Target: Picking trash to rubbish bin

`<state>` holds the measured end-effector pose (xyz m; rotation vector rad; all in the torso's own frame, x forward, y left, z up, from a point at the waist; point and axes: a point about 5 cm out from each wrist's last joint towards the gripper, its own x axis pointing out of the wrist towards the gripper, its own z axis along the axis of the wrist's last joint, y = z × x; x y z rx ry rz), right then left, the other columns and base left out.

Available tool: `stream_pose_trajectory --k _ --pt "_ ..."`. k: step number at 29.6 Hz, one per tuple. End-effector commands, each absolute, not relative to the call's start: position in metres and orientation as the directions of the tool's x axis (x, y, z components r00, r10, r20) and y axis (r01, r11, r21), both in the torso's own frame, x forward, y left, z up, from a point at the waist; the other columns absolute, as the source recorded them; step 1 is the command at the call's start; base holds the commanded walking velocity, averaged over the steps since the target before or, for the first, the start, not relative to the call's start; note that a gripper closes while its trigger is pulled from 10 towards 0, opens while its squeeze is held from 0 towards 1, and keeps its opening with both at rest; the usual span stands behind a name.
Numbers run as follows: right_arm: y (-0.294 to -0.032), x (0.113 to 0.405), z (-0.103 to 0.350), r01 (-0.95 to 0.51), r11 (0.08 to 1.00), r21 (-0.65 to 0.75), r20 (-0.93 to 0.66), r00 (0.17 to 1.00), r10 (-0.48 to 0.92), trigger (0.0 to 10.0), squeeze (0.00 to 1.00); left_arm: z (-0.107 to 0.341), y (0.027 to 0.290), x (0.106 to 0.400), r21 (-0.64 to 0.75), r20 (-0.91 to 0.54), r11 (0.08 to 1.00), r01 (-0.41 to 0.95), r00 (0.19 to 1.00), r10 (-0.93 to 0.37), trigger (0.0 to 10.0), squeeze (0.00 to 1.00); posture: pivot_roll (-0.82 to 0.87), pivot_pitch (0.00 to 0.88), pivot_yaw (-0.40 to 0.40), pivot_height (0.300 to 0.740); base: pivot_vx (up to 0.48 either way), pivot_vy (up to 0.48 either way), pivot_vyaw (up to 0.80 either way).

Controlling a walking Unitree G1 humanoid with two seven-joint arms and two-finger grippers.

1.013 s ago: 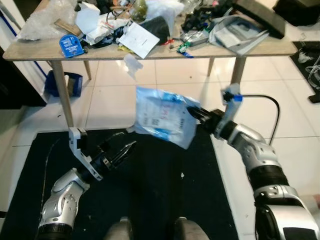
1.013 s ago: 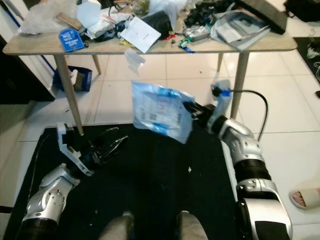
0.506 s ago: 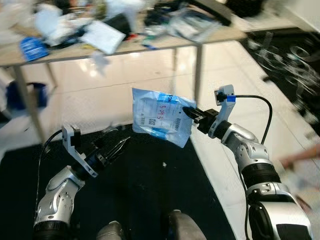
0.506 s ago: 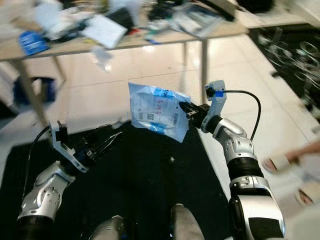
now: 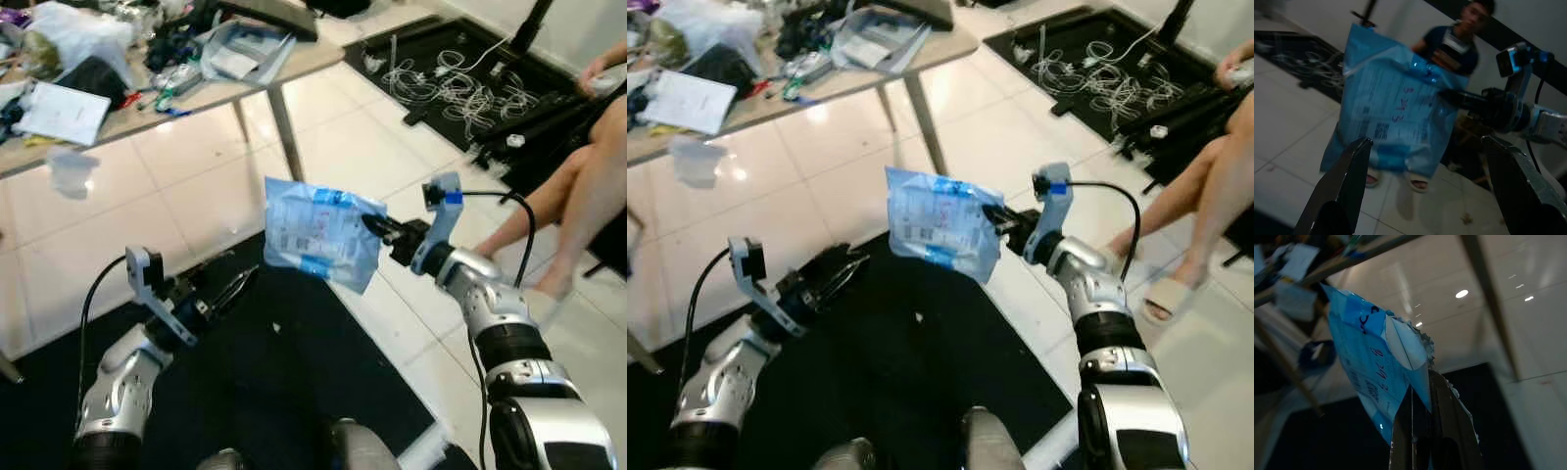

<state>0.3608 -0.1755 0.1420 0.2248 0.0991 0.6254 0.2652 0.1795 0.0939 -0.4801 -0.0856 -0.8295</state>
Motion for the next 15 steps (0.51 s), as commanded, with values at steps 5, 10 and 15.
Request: stream_pose_trajectory --k 5,10,15 --pt "-0.1753 0.3592 0.1376 -0.562 0.790 0.245 -0.027 0.810 0.585 10.0 0.00 0.0904 0.1831 0.2637 -0.375 0.241 0.592 0.713 0.692 -0.680 10.0 0.00 0.00 0.139 -0.005 0.740 0.000 0.000 -0.77" --pt "-0.1756 0.3595 0.1377 -0.560 0.791 0.246 -0.023 0.812 0.583 10.0 0.00 0.0906 0.1840 0.2644 -0.373 0.242 0.596 0.711 0.695 -0.677 10.0 0.00 0.00 0.138 -0.004 0.740 0.000 0.000 -0.77" --pt "-0.1759 0.3597 0.1378 -0.558 0.792 0.247 -0.019 0.814 0.580 10.0 0.00 0.0911 0.1850 0.2650 -0.371 0.244 0.599 0.710 0.697 -0.675 10.0 0.00 0.00 0.135 -0.005 0.740 0.000 0.000 -0.77"
